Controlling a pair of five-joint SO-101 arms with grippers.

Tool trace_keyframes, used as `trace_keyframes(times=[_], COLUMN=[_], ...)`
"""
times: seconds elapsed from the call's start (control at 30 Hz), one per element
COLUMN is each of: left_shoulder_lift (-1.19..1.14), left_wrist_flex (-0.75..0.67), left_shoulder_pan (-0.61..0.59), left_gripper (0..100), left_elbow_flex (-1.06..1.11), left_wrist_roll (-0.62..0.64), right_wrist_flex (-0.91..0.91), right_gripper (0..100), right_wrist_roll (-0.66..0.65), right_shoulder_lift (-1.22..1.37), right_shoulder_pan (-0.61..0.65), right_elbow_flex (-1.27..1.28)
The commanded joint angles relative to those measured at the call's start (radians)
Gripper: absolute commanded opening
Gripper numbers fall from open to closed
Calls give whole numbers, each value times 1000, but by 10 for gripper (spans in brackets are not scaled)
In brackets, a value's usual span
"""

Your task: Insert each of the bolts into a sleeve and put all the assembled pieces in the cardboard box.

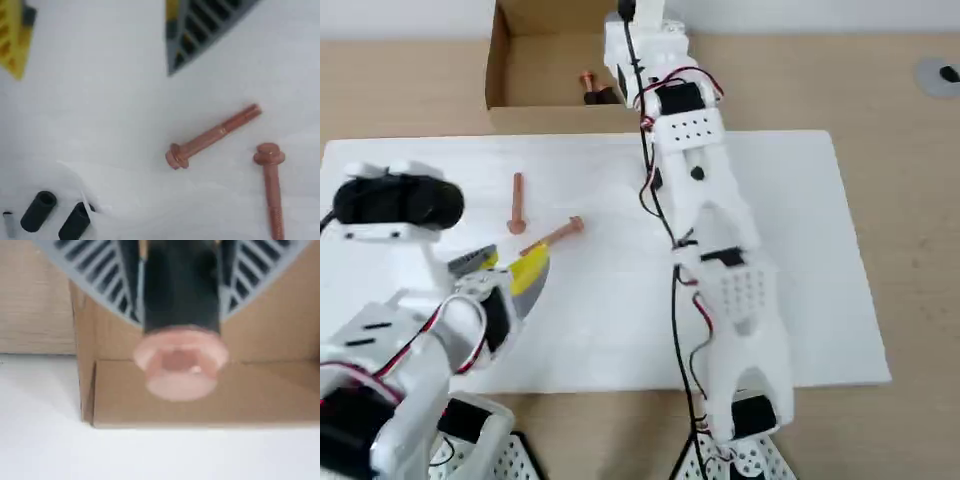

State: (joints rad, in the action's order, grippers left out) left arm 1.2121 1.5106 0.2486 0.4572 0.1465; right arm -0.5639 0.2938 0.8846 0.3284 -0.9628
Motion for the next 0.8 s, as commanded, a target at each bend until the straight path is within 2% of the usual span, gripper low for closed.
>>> trace_keyframes(times=[0.0,0.2,0.3,0.43,0.67,0.77], left_shoulder_lift=[-12,-13,-44,-214,-680,-869], left_wrist_flex=[-92,-242,-338,-439,-477,-476], left_shoulder_pan=[-12,-23,-98,-203,-224,-224], left_gripper=[199,199,199,199,199,199], left_elbow_flex=[61,204,285,318,64,-74], left_wrist_roll=[0,-40,-75,-95,-92,-92], right_wrist_flex=[-32,-31,-32,-34,-34,-72], right_gripper=[9,11,12,12,13,68], right_wrist_roll=[-44,-112,-118,-123,-161,-161], right_shoulder_lift=[128,344,398,423,433,432], right_shoulder_pan=[-16,-27,-41,-44,-39,-39], right_elbow_flex=[-282,-458,-484,-479,-479,-483])
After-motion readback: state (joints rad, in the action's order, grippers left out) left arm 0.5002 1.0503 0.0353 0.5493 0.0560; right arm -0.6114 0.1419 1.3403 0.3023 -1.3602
